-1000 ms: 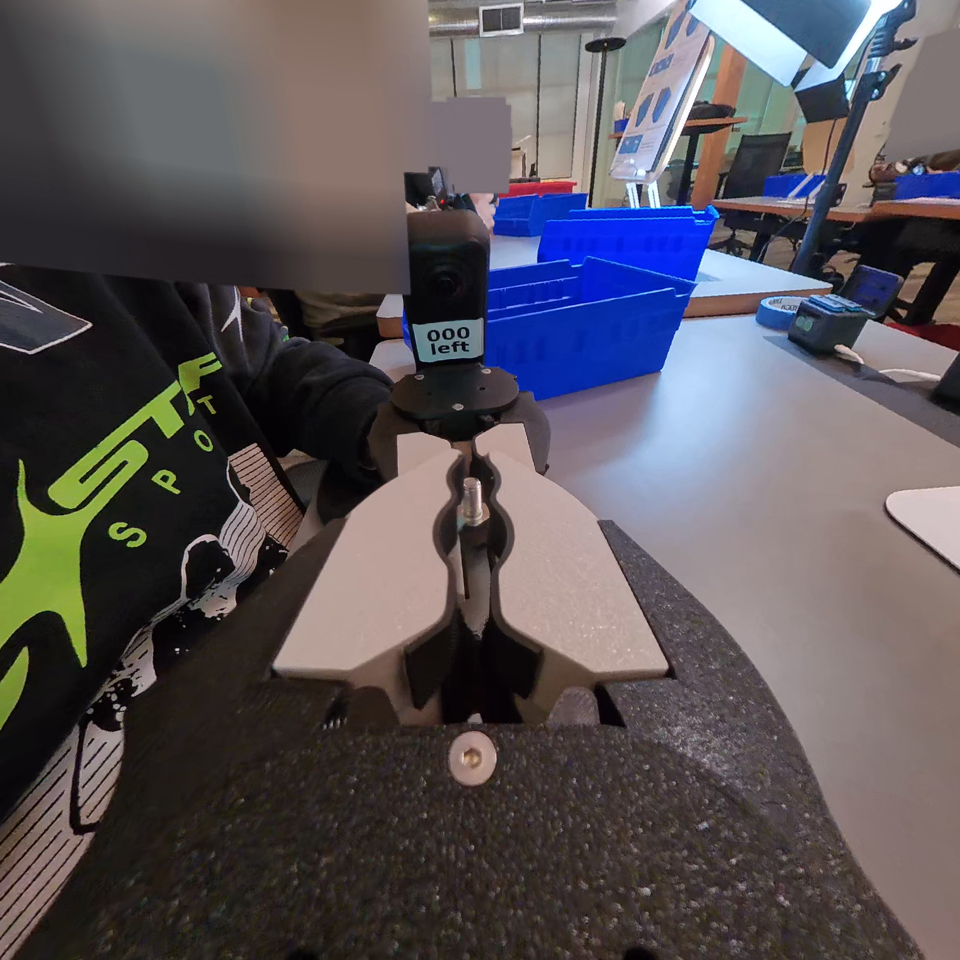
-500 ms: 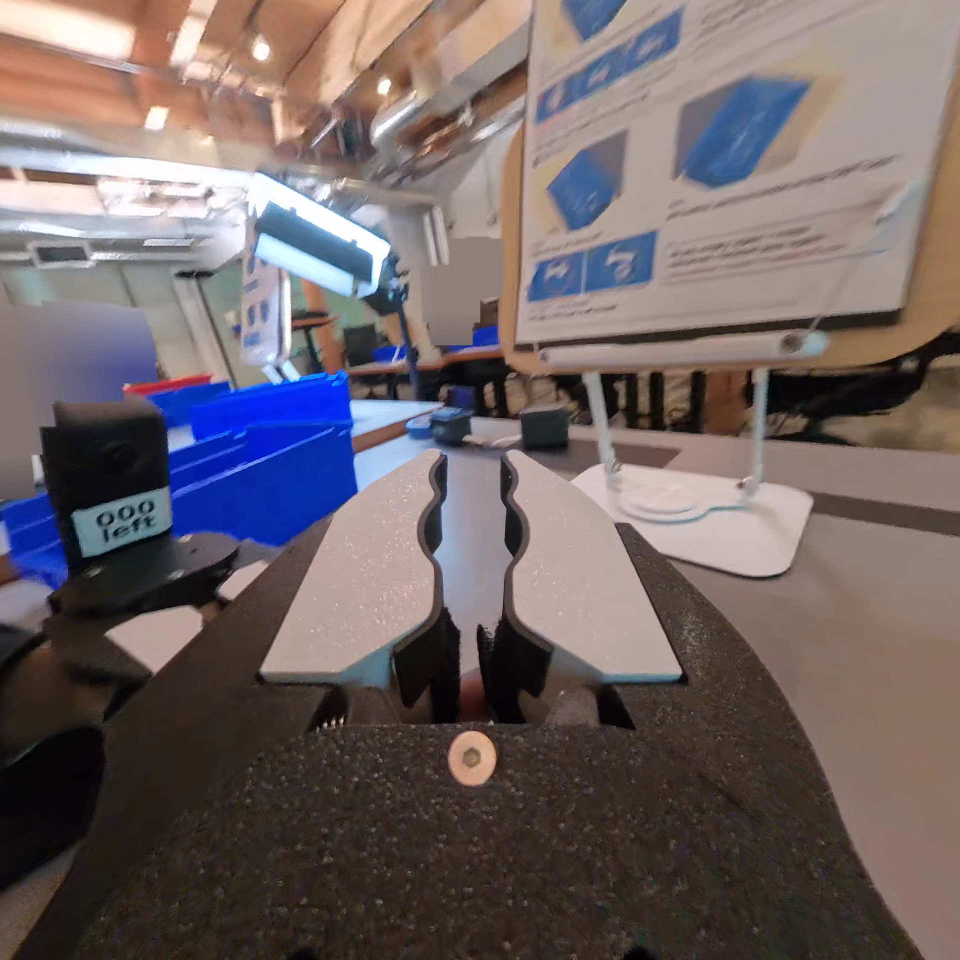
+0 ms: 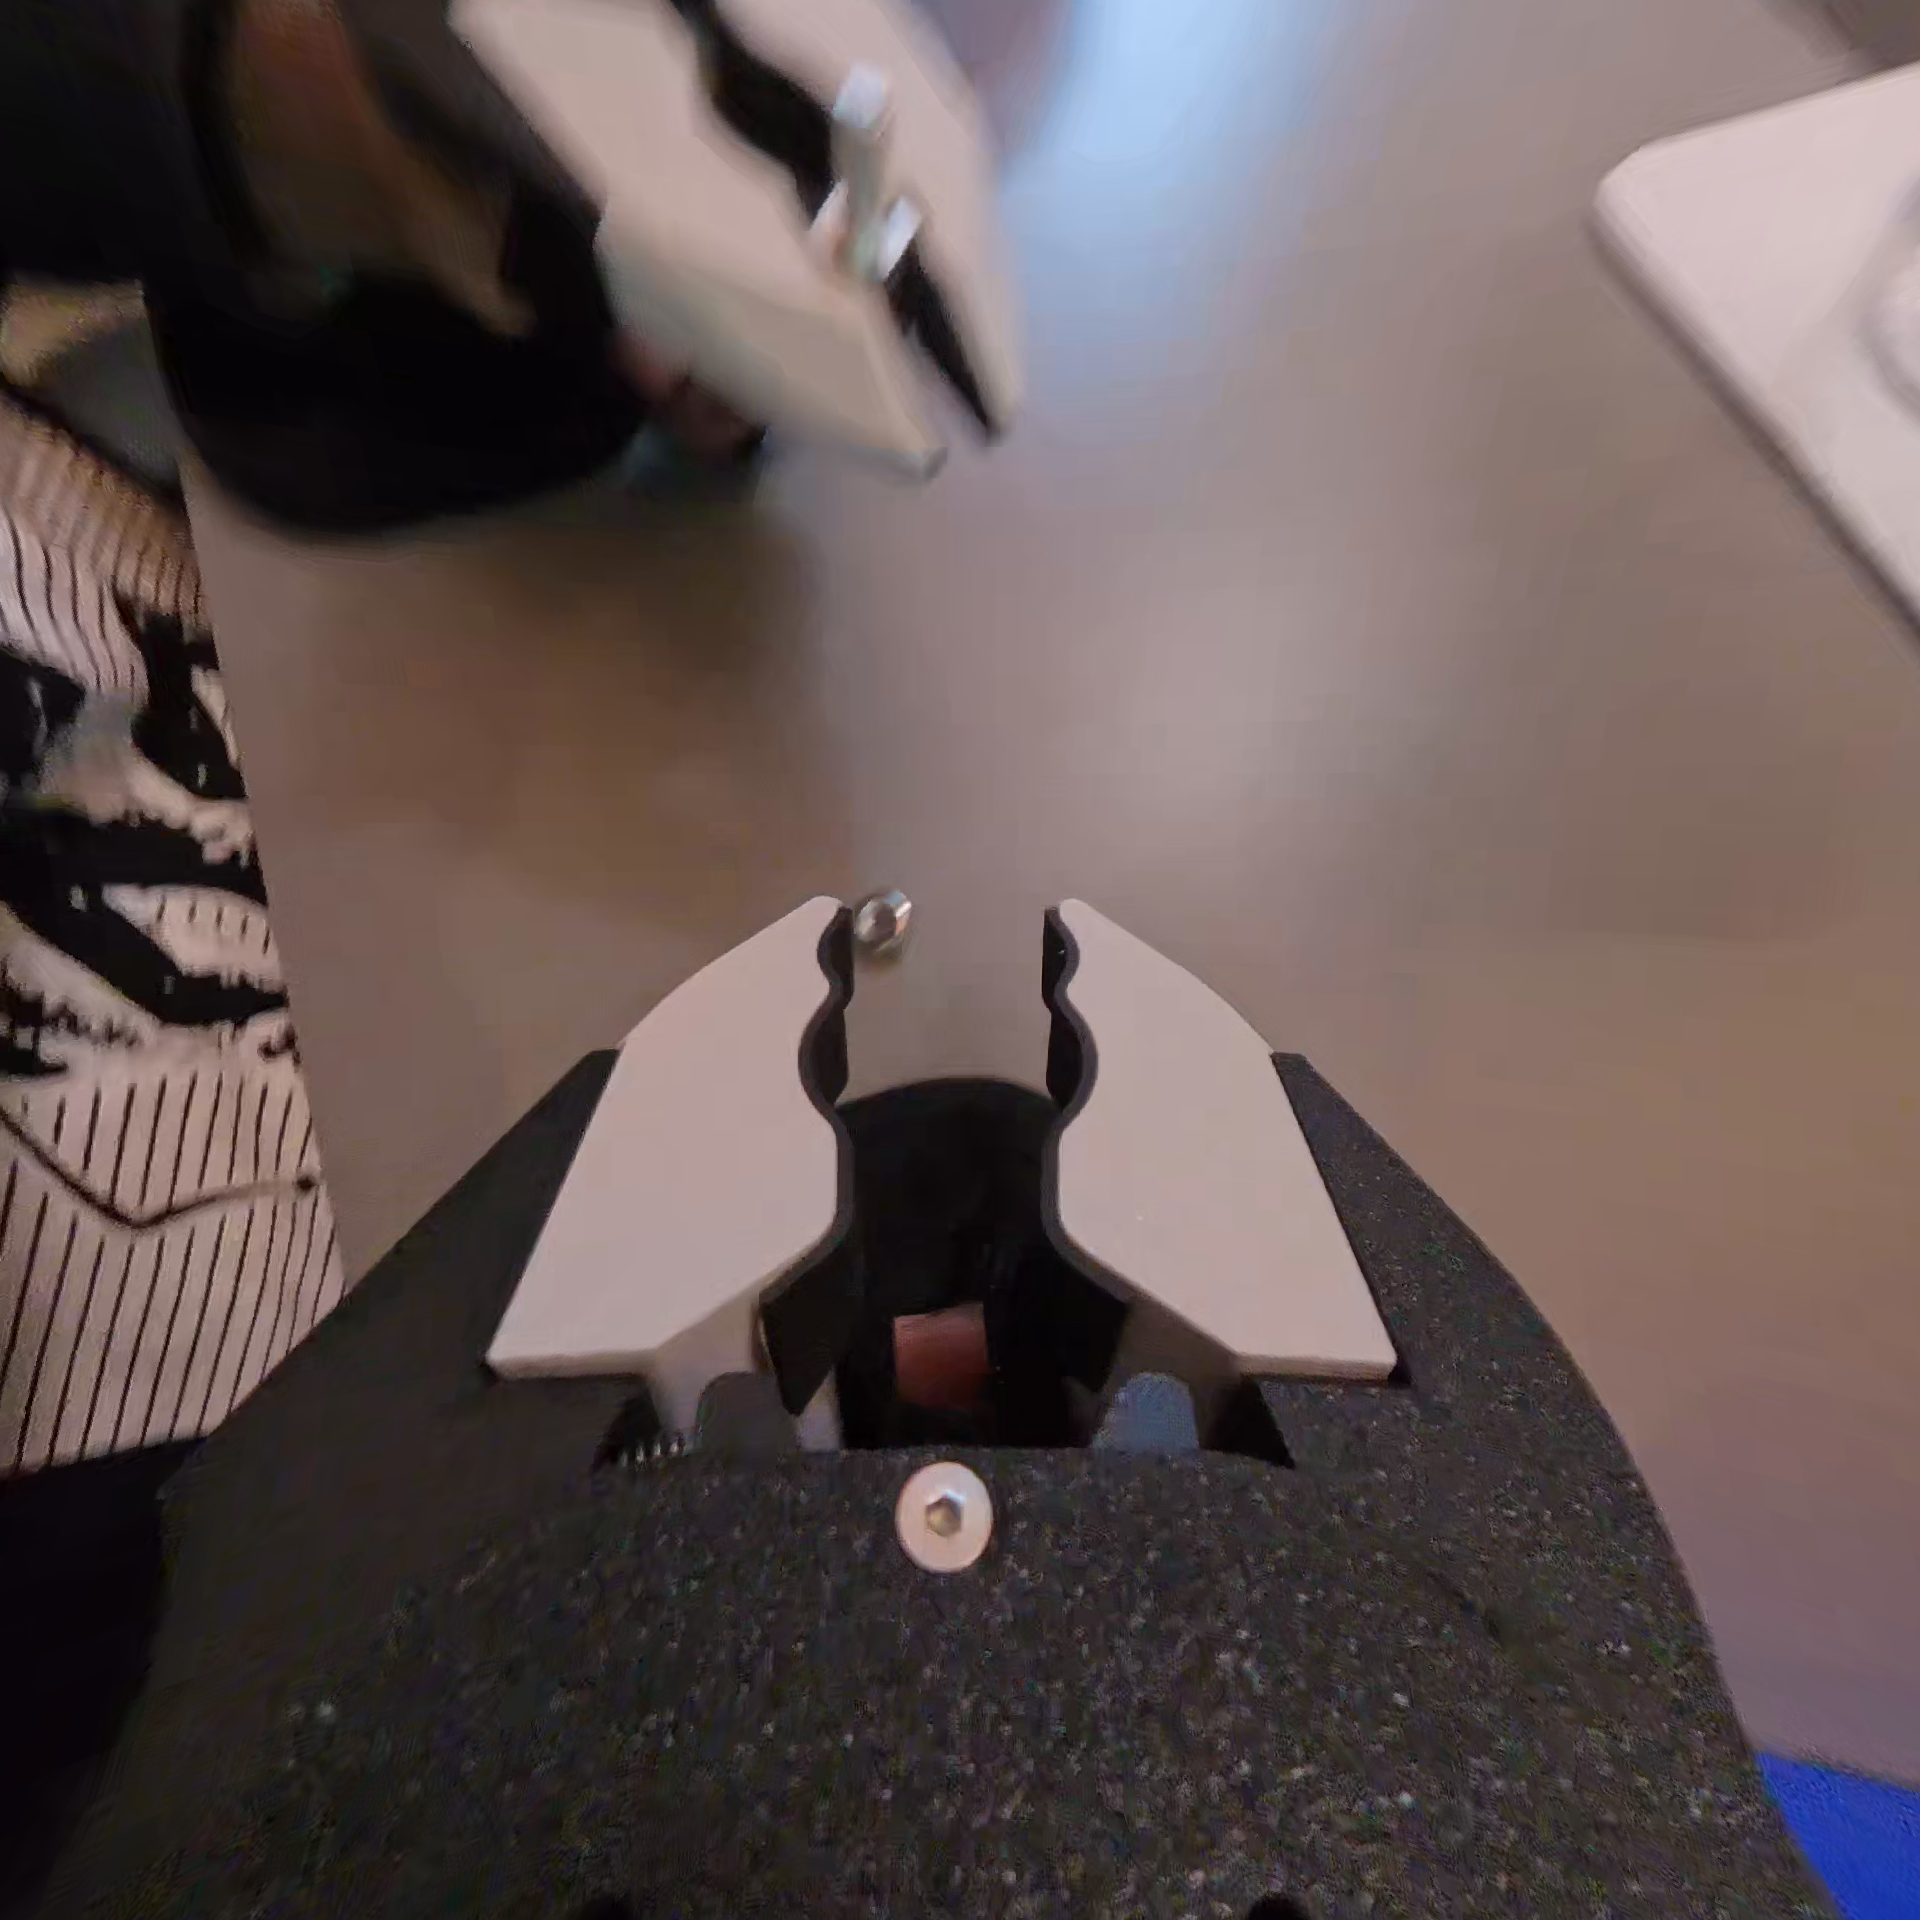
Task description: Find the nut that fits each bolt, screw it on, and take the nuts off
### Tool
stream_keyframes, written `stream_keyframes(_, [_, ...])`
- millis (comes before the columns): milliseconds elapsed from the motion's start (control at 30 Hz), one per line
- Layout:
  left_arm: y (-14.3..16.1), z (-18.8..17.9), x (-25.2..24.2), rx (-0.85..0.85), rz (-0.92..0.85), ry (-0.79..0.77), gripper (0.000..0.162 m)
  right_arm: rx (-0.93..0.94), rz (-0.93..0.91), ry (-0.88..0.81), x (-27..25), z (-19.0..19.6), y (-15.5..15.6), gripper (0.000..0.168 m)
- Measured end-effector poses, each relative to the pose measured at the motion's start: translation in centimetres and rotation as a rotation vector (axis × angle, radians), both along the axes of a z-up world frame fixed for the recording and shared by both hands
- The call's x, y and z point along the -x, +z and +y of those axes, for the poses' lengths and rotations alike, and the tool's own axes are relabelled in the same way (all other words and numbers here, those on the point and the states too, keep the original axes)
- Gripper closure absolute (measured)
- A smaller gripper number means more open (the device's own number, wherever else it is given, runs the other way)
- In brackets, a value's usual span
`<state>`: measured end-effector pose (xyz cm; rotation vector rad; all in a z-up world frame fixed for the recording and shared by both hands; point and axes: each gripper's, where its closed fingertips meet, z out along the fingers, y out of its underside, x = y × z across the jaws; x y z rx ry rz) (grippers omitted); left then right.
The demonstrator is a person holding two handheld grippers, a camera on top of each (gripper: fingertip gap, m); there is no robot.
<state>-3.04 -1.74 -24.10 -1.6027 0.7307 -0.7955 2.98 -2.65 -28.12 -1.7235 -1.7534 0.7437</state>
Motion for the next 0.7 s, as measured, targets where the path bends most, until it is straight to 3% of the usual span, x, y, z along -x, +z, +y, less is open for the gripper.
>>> stream_keyframes(233, [0.0, 0.1, 0.2, -0.001, 0.003, 0.013, 0.152, 0.009, -0.108, 0.025, 0.8, -1.1, -3.7, 0.136])
stream_keyframes(700, [-0.1, 0.1, 0.2, 0.01, 0.0, 0.007, 0.152, -0.035, -0.142, -0.017, 0.8, 0.1, -4.3, 0.147])
